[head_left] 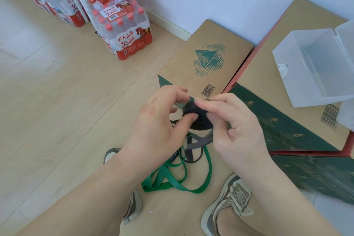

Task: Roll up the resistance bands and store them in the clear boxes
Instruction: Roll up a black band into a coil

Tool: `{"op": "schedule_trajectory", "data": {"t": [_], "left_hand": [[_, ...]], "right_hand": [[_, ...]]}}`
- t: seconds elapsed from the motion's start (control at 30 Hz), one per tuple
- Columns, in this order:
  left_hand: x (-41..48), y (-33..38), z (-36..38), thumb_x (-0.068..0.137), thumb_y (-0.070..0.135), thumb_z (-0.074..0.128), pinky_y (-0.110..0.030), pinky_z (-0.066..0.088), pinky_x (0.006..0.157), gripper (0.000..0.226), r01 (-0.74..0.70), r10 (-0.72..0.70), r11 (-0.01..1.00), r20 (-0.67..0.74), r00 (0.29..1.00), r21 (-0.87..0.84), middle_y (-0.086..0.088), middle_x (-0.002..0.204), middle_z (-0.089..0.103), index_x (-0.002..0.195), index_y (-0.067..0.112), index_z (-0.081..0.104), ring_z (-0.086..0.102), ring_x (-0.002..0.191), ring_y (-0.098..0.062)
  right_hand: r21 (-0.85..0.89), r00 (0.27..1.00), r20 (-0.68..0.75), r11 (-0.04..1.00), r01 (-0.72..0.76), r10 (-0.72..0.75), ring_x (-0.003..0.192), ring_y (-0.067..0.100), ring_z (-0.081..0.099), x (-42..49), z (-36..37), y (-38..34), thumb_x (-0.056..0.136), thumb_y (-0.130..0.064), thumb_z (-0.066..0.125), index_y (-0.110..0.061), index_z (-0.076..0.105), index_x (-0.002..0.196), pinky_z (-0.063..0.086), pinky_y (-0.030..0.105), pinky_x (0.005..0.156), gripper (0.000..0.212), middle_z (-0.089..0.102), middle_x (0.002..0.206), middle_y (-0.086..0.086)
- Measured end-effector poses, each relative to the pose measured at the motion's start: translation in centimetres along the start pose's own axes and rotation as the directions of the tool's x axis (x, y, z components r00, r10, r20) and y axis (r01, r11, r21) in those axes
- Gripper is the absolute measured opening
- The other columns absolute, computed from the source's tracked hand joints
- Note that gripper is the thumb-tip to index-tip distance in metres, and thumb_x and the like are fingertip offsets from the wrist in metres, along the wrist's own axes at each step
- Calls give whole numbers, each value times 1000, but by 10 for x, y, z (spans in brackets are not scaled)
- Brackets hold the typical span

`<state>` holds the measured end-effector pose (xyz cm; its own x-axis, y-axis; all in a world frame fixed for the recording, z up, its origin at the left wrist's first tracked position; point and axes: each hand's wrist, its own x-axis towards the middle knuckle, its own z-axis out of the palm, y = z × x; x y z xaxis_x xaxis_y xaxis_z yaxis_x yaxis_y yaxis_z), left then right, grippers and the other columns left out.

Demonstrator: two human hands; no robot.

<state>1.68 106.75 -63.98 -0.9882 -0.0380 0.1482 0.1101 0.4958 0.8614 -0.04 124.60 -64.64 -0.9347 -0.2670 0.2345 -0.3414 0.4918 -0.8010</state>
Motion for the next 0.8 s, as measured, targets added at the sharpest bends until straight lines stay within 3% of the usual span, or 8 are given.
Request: {"op": "schedule_trajectory", "data": {"t": [0.1,0.2,0.27,0.37,0.47,0.57,0.7,0.8], "left_hand": [[0,1,0,85,2,76,-31,62,81,34,70,-64,996,114,991,-57,14,98,69,110,21,62,70,96,-6],[5,1,-4,82,-1,80,-22,59,72,38,274,-246,943,160,956,-191,10,90,72,104,26,64,70,85,-4],[8,0,-7,82,-3,81,-20,58,72,35,319,-286,907,156,945,-274,11,87,74,101,22,66,70,80,-5],[10,-2,-9,81,0,83,-32,60,82,30,334,-300,843,147,943,-421,4,91,76,99,19,67,72,85,-17],[12,-3,-10,78,8,81,-47,61,87,26,327,-326,786,97,940,-525,-5,97,76,98,20,69,73,91,-30],[14,0,-9,83,-3,80,-44,60,85,28,323,-357,707,76,931,-629,-5,95,75,99,15,67,72,88,-24],[15,1,-11,74,0,80,-46,59,87,29,375,-385,572,165,908,-729,-3,91,73,95,15,67,71,88,-25],[12,-1,-10,78,-3,82,-48,62,85,30,409,-389,756,151,909,-511,-1,93,76,95,14,64,74,89,-21]], "right_hand": [[-19,1000,11,1000,15,-15,103,20,65,-2,3,-3,89,13,56,-16,79,111,54,28,88,43,68,103,1],[180,978,-33,963,-199,208,100,9,71,-1,0,-7,87,9,72,-24,75,107,55,20,89,38,75,99,-11],[291,952,-57,917,-272,300,96,9,73,0,-3,-10,85,0,80,-28,74,102,58,20,85,33,77,97,-12],[377,939,-58,879,-293,338,90,12,74,4,-4,-13,87,-4,81,-31,78,97,61,25,80,28,79,95,-7],[442,947,-52,858,-262,316,100,15,75,7,-4,-14,91,5,73,-21,78,109,60,25,88,31,78,106,1],[481,937,-56,832,-278,345,103,10,75,9,-6,-15,92,7,71,-19,74,115,58,20,90,35,79,108,0],[471,955,-71,853,-223,289,105,2,73,8,-6,-16,94,10,67,-27,71,117,53,13,92,45,77,115,-14],[295,978,-92,943,-155,190,110,7,71,4,-5,-9,94,14,64,-24,73,119,52,15,93,46,77,110,-8]]}}
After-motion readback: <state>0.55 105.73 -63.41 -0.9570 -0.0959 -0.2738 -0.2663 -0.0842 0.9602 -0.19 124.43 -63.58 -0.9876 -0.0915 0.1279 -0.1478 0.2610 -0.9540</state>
